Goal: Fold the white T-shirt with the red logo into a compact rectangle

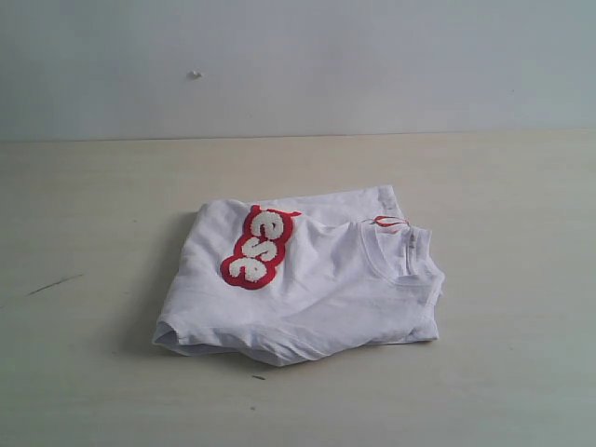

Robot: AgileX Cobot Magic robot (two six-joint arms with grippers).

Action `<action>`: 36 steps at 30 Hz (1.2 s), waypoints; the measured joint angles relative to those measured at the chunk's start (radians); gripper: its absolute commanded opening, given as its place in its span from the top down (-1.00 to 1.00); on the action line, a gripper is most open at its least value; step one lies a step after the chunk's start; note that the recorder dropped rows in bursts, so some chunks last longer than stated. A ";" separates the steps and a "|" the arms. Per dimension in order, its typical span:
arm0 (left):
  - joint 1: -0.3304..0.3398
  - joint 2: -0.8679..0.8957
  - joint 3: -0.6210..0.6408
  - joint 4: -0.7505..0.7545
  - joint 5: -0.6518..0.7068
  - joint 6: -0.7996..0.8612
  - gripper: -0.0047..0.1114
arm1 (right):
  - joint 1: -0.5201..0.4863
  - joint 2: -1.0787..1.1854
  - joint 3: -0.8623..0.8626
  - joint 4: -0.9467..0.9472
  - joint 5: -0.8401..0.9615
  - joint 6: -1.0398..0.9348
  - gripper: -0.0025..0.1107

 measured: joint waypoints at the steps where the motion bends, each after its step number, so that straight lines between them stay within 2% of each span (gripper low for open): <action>1: 0.064 0.000 0.000 0.000 0.000 -0.006 0.92 | 0.000 0.000 0.000 0.000 0.000 0.000 0.96; 3: 0.109 0.000 0.007 0.000 -0.006 -0.010 0.92 | 0.000 0.000 0.000 0.000 0.001 0.000 0.96; 6: 0.113 0.000 0.072 0.000 -0.049 -0.012 0.92 | 0.000 0.000 0.000 0.000 0.001 0.000 0.96; 8: 0.113 0.000 0.138 0.000 -0.094 -0.012 0.92 | 0.000 0.000 0.000 0.000 0.001 0.000 0.96; 14: 0.113 0.004 0.441 0.000 -0.289 0.011 0.92 | 0.000 0.000 0.000 0.000 0.002 0.000 0.96; 16: 0.113 0.004 0.496 0.003 -0.314 0.035 0.92 | 0.000 0.000 0.000 0.000 0.002 0.000 0.96; 24: 0.090 0.004 0.501 0.018 -0.262 0.026 0.92 | 0.000 0.000 0.000 0.000 0.002 0.000 0.96; 36: 0.092 0.004 0.502 0.022 0.016 -0.007 0.92 | 0.000 0.000 0.000 0.004 0.004 0.000 0.96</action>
